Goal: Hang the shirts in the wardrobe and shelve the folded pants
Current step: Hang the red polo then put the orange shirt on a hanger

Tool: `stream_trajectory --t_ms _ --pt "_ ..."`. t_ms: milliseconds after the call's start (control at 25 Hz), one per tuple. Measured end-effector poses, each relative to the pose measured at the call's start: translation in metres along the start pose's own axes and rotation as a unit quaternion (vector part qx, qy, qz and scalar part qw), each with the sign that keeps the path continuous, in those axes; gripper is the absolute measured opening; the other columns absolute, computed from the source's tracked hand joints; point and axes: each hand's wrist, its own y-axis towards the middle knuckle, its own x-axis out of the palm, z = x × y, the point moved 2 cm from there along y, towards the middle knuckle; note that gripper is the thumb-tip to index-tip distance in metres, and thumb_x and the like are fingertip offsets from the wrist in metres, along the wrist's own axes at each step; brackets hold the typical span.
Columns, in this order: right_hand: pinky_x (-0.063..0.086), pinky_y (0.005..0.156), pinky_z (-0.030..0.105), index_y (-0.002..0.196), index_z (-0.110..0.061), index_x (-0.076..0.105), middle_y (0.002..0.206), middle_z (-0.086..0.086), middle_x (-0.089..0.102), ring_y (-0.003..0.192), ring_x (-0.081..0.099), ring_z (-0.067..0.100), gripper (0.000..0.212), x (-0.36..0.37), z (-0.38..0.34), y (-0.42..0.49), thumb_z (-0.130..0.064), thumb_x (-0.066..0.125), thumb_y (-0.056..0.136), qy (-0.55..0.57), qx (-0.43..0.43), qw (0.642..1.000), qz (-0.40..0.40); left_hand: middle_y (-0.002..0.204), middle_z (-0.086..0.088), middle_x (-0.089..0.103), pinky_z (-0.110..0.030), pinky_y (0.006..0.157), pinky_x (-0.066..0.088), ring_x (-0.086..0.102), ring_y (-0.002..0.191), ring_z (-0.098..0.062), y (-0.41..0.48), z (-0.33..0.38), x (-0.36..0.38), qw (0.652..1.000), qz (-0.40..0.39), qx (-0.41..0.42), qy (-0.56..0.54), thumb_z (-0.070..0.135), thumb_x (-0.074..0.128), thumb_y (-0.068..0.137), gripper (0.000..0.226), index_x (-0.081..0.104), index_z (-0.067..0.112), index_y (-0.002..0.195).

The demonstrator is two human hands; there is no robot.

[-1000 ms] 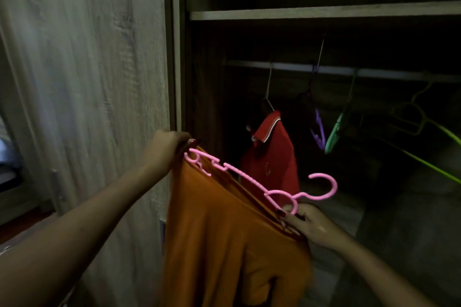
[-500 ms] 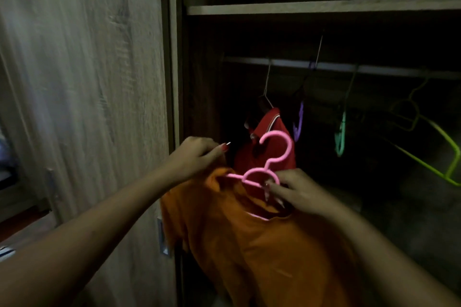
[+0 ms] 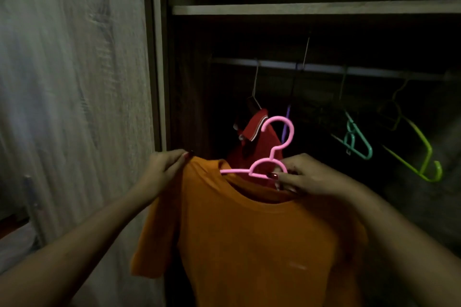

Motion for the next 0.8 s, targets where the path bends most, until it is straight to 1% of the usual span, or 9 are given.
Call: stream_trajectory --t_ms 80,160,240,320,400,480,560,680,800 --pt "0.043 0.055 0.024 0.075 -0.013 0.067 0.058 -0.003 0.061 0.053 0.055 0.006 0.022 -0.003 0.005 -0.004 -0.021 0.056 0.092 0.000 0.001 1.000 0.016 0.068 -0.011 0.061 -0.026 0.059 0.049 0.060 0.061 -0.016 0.001 -0.008 -0.007 0.999 0.010 -0.035 -0.036 0.023 0.041 0.098 0.031 0.062 0.014 0.077" --pt "0.042 0.056 0.025 0.075 -0.014 0.068 0.056 -0.001 0.060 0.053 0.055 0.009 0.023 -0.009 0.008 -0.004 -0.021 0.055 0.093 0.031 -0.012 0.997 0.064 0.069 -0.004 0.062 -0.026 0.058 0.048 0.061 0.062 -0.012 0.002 -0.004 -0.008 0.999 -0.028 -0.006 -0.030 0.031 0.041 0.097 0.030 0.064 0.017 0.083" --pt "0.042 0.056 0.025 0.074 -0.015 0.068 0.053 0.001 0.059 0.052 0.054 0.010 0.025 -0.010 0.003 -0.001 -0.021 0.054 0.094 0.046 -0.016 0.996 0.077 0.077 0.008 0.063 -0.018 0.062 0.050 0.064 0.076 -0.007 0.003 0.008 0.000 0.994 -0.089 0.066 0.000 0.051 0.038 0.093 0.037 0.064 0.024 0.096" --pt "0.045 0.060 0.024 0.074 -0.015 0.068 0.056 0.002 0.061 0.055 0.058 0.010 0.025 -0.006 -0.002 0.001 -0.022 0.054 0.094 0.045 -0.023 0.997 0.058 0.089 0.019 0.062 -0.011 0.073 0.050 0.063 0.092 0.000 0.001 0.019 0.011 0.986 -0.130 0.100 0.020 0.064 0.032 0.086 0.046 0.060 0.032 0.104" --pt "0.048 0.069 0.022 0.082 -0.014 0.069 0.070 0.000 0.068 0.068 0.063 0.007 0.023 -0.010 -0.005 -0.002 -0.028 0.053 0.092 0.053 -0.032 0.997 0.055 0.092 0.018 0.065 -0.009 0.077 0.049 0.062 0.096 0.002 -0.001 0.019 0.012 0.990 -0.102 0.097 -0.008 0.064 0.034 0.086 0.039 0.059 0.037 0.101" --pt "0.049 0.083 0.019 0.103 -0.021 0.067 0.097 -0.006 0.068 0.092 0.063 0.001 0.023 -0.027 0.004 -0.013 -0.033 0.055 0.088 0.033 -0.011 0.997 0.064 0.097 0.017 0.066 -0.011 0.074 0.050 0.064 0.091 -0.001 -0.003 0.015 0.006 0.992 -0.076 0.090 -0.038 0.065 0.037 0.085 0.039 0.061 0.036 0.096" --pt "0.048 0.094 0.025 0.112 -0.026 0.064 0.111 -0.009 0.065 0.105 0.059 0.001 0.028 -0.039 0.020 -0.029 -0.035 0.057 0.086 -0.027 0.036 0.999 0.018 0.094 0.017 0.066 -0.014 0.070 0.051 0.065 0.085 -0.005 -0.003 0.011 0.000 0.994 -0.070 0.071 -0.051 0.058 0.040 0.086 0.034 0.063 0.033 0.092" --pt "0.053 0.089 0.030 0.102 -0.023 0.070 0.103 -0.002 0.071 0.097 0.066 0.008 0.023 -0.040 0.023 -0.043 -0.032 0.052 0.091 0.018 0.075 0.996 -0.035 0.083 0.015 0.067 -0.011 0.064 0.048 0.065 0.075 -0.005 0.002 0.009 -0.001 0.992 -0.086 0.054 -0.069 0.039 0.045 0.094 0.025 0.065 0.029 0.084" --pt "0.052 0.080 0.026 0.093 -0.019 0.072 0.096 0.002 0.072 0.091 0.068 0.015 0.025 -0.043 0.022 -0.051 -0.029 0.049 0.094 0.106 0.074 0.991 -0.028 0.082 0.008 0.066 -0.015 0.064 0.048 0.063 0.072 -0.007 0.010 0.015 0.000 0.988 -0.093 0.046 -0.116 0.058 0.041 0.087 0.037 0.065 0.031 0.088"
